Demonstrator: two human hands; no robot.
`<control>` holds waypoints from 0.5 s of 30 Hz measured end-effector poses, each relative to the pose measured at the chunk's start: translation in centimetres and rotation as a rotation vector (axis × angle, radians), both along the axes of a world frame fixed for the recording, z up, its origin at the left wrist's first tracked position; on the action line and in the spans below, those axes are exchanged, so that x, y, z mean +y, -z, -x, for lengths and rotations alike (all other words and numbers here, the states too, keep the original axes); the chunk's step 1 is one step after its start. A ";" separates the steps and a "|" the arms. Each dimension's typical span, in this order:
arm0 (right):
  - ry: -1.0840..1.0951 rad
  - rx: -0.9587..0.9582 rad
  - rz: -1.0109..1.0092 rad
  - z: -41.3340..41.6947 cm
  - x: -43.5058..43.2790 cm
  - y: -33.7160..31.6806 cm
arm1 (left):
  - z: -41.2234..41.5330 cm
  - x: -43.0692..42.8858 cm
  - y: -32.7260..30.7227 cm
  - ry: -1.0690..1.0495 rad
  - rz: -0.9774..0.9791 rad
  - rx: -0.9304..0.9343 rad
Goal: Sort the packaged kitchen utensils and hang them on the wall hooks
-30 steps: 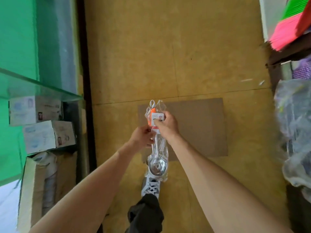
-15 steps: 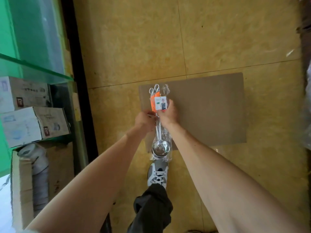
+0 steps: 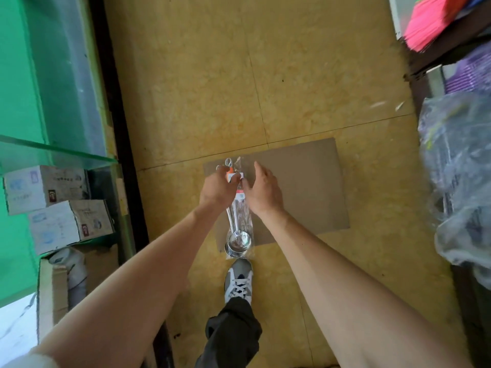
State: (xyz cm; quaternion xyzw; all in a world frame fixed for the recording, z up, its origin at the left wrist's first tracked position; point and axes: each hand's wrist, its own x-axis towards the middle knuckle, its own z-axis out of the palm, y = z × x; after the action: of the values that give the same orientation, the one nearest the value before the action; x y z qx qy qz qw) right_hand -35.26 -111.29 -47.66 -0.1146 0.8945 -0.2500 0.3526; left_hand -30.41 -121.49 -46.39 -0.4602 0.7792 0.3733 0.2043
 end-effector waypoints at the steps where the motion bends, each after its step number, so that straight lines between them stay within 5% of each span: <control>1: -0.036 0.071 0.008 0.7 0.6 -1.3 | 1.0 0.3 -1.3 0.047 0.048 0.024; 15: 0.130 0.549 -0.093 9.4 17.9 -19.0 | 10.3 12.0 -19.3 0.731 0.520 0.260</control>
State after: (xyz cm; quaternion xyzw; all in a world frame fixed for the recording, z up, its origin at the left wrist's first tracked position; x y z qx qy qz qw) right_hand -44.64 -93.39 -28.64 -0.1040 0.9724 -0.1906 0.0852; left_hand -40.69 -109.46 -27.07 -0.1405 0.9771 0.1239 0.1010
